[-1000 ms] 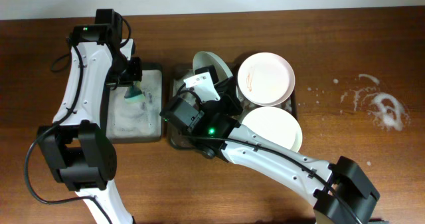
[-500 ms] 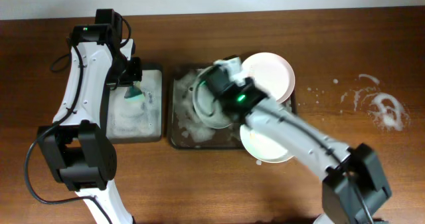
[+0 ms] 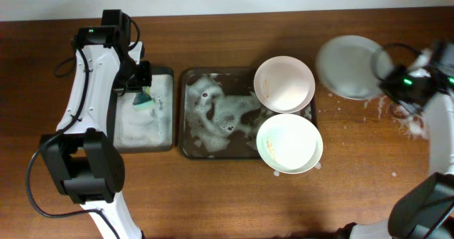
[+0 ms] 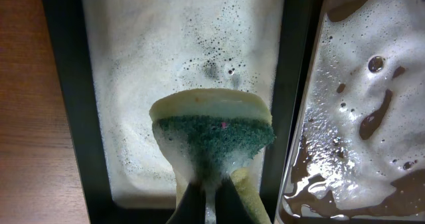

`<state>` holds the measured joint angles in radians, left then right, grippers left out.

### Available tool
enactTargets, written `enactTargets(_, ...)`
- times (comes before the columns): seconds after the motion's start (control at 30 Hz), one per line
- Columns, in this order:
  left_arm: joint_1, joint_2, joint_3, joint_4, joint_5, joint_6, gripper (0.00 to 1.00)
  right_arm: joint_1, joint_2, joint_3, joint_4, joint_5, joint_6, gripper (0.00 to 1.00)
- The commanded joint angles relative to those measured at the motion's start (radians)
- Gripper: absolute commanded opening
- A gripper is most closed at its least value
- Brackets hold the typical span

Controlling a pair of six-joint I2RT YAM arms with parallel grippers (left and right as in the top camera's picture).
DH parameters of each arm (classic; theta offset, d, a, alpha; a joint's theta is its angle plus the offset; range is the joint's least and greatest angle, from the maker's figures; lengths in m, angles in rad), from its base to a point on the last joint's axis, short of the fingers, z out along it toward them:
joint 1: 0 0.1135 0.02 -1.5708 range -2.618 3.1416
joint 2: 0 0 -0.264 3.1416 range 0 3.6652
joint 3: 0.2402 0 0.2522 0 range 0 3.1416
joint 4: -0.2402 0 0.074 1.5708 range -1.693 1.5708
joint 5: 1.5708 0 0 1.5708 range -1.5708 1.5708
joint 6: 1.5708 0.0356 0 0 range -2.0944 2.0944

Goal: Clean dirty plates on tray and stack at the side
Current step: 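Carry the plate right and set it on the table with the right gripper, then grasp the cream plate rim with the right gripper and pull it left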

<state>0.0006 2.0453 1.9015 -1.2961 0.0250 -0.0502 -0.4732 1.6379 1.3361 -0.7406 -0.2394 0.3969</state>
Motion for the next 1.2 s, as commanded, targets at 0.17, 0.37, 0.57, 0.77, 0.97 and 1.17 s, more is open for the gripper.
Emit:
enactTargets(0.17, 0.0, -0.024, -0.005, 0.013, -0.003, -0.01, 0.01, -0.319, -0.008, -0.309, 0.325, 0.049, 0.189, 0.04)
enactTargets(0.37, 0.0, -0.024, -0.005, 0.014, -0.003, -0.01, 0.01, -0.332, 0.024, -0.37, 0.377, 0.168, 0.222, 0.04)
enactTargets(0.57, 0.0, -0.024, -0.005, 0.013, -0.003, -0.01, 0.01, -0.33, 0.036, -0.369, 0.386, 0.051, 0.222, 0.4)
enactTargets(0.77, 0.0, -0.024, -0.005, 0.011, -0.003, -0.01, 0.01, -0.213, -0.047, -0.29, 0.3, -0.158, 0.047, 0.39)
enactTargets(0.97, 0.0, -0.024, -0.005, 0.013, -0.003, -0.01, 0.01, 0.183, -0.106, -0.211, 0.258, -0.077, -0.053, 0.46)
enactTargets(1.17, 0.0, -0.024, -0.005, 0.0, -0.003, -0.01, 0.01, 0.396, -0.015, -0.211, 0.009, -0.011, -0.122, 0.44)
